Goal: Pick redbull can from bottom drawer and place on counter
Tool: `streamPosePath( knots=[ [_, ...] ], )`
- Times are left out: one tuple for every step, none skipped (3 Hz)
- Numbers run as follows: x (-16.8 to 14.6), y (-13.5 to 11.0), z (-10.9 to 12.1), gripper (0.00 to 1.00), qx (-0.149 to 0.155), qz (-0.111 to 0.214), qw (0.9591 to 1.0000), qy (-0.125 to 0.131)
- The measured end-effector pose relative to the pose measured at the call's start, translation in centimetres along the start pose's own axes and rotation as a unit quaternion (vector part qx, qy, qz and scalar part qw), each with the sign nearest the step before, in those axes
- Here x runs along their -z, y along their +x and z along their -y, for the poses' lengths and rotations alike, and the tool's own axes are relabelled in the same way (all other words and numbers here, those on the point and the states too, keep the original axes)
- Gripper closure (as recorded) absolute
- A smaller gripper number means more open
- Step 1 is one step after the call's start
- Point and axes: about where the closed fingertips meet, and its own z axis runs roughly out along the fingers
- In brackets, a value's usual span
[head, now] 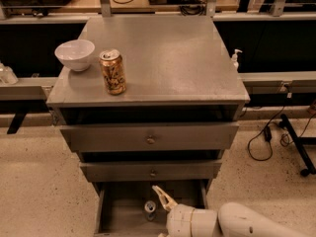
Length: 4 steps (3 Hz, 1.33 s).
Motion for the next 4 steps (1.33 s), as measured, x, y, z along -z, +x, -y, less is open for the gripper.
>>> streamPosePath(
  knots=[
    [-1.8,2.8,0.2,0.00,-0.025,-0.001,0.9993,0.029],
    [-2.0,2.7,0.2,0.00,-0.024,-0.007,0.9996,0.011],
    [-3.5,6.1,1.7,0.00,-0.020,-0.015,0.9997,-0.003],
    [-6.6,12.2,2.6,0.00,-0.023,-0.037,0.9990,-0.005]
  ],
)
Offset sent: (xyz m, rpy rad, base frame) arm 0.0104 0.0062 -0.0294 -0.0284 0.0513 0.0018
